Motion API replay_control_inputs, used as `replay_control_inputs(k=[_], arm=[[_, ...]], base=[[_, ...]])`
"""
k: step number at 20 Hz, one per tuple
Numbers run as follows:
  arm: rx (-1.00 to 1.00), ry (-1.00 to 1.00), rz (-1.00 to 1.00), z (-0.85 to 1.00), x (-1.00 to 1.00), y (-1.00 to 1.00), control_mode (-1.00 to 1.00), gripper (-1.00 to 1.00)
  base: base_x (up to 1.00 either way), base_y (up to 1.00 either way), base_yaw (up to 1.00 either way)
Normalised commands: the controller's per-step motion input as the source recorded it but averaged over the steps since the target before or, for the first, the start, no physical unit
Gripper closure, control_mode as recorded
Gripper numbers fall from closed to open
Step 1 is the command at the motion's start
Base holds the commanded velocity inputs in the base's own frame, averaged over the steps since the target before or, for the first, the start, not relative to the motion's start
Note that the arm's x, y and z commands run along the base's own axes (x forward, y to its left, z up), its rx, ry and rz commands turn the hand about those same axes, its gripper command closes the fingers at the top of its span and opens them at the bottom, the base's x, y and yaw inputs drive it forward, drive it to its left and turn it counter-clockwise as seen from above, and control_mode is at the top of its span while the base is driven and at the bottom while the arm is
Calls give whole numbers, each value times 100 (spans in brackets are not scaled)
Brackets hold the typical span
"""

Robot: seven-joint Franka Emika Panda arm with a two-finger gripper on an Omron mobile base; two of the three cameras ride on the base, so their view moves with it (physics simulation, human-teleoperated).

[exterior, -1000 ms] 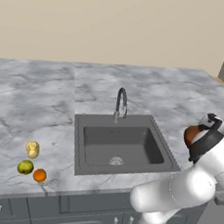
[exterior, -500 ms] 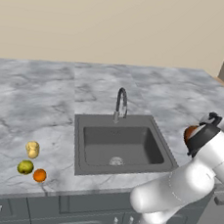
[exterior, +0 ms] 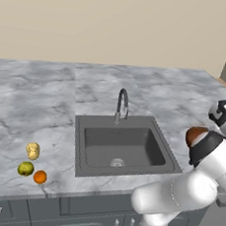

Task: There is a mixed pile of frozen fruits and vegetables on the counter. Locate all the frozen vegetables and place the items in a bowl on the counter. Take all the frozen fruits and defrost them in a running sink.

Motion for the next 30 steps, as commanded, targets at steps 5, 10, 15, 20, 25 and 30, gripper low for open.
replay_control_inputs(k=[5, 10, 15, 20, 25, 30], arm=[[-4, 0, -2, 42, -1, 29, -100, -100], [-3, 0, -1, 20, -1, 37, -100, -100], [0, 0, -1, 9, -1, 37, -100, -100], [0, 0, -2, 4, -3, 39, -100, -100], [0, 0, -1, 1, -5, 41, -100, -100], [0, 0, -1, 0, -6, 40, -100, -100]], base=[[0, 0, 0], [0, 0, 0], [0, 0, 0], [0, 0, 0], [0, 0, 0], [0, 0, 0]])
